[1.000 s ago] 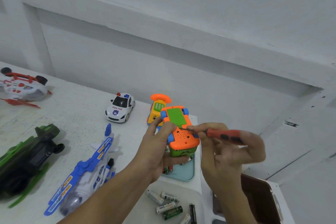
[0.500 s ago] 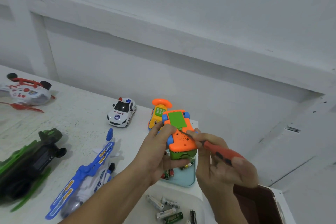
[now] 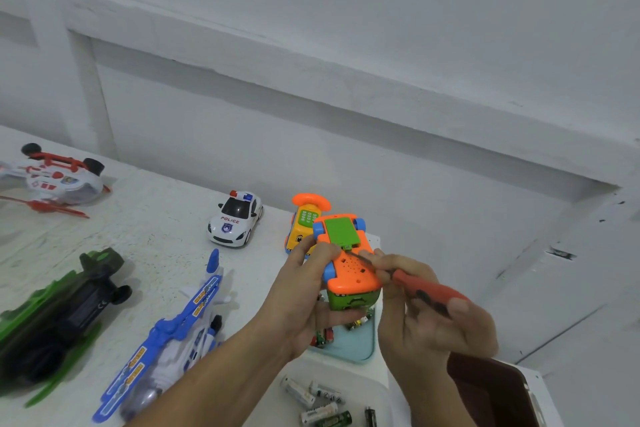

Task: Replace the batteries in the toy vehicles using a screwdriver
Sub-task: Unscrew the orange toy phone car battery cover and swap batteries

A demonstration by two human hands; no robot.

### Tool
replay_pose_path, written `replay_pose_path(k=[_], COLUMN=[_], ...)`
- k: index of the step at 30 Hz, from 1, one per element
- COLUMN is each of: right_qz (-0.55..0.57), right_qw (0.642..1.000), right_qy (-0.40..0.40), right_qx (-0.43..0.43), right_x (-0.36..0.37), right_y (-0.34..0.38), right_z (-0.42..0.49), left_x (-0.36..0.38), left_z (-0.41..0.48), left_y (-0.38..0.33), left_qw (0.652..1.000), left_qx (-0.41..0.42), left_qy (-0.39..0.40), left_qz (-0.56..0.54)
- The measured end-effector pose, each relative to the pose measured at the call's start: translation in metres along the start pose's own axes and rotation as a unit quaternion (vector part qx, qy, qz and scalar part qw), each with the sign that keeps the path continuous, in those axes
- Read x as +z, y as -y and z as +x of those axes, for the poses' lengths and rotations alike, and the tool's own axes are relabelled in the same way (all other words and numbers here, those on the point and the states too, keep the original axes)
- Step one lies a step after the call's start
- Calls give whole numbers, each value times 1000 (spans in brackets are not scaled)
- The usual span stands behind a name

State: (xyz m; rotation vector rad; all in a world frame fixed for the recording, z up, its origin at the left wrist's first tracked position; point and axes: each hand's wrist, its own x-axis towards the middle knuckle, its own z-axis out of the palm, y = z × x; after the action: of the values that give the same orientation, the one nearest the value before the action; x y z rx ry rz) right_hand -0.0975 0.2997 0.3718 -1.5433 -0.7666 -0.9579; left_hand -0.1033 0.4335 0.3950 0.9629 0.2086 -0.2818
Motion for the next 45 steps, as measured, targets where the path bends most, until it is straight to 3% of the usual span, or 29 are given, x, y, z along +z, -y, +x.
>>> replay_pose_path(k=[3, 5, 8, 11, 15, 17, 19, 24, 28, 34, 38, 42, 45], right_qz=[-6, 32, 120, 125, 22, -29, -82, -91, -85, -27, 24, 32, -29], right_qw=[999, 991, 929, 882, 829, 790, 777, 784, 761, 703, 666, 658, 650], right_qy=[-52, -74, -116, -28, 169, 254, 284, 254, 274, 313, 340, 316, 288], right_qx=[-4, 110, 331, 454, 533, 557, 557, 560, 582, 638, 664, 683, 702], right_x=[2, 3, -9, -27, -36, -32, -24, -10, -5, -11, -20, -34, -43], right_y=[13, 29, 36, 28, 16, 12, 9, 2, -7, -23, -35, -57, -85], right_z=[10, 20, 48, 78, 101, 103, 102, 95, 88, 86, 87, 92, 88], left_x=[-2, -3, -4, -3, -4, -5, -8, -12, -15, -18, -23, -32, -39], left_z=[0, 0, -1, -1, 1, 3, 8, 12, 11, 7, 7, 9, 9], left_y=[2, 3, 4, 4, 8, 11, 15, 24, 25, 25, 28, 28, 28], left_qw=[1000, 1000, 999, 997, 992, 989, 984, 966, 961, 965, 978, 986, 989], left_qx=[4, 9, 27, 52, 87, 104, 121, 189, 211, 204, 152, 112, 97], left_qy=[-2, -6, -22, -38, -44, -53, -75, -91, -77, -60, -67, -86, -86], left_qz=[2, 8, 23, 44, 79, 93, 103, 154, 163, 156, 127, 85, 71])
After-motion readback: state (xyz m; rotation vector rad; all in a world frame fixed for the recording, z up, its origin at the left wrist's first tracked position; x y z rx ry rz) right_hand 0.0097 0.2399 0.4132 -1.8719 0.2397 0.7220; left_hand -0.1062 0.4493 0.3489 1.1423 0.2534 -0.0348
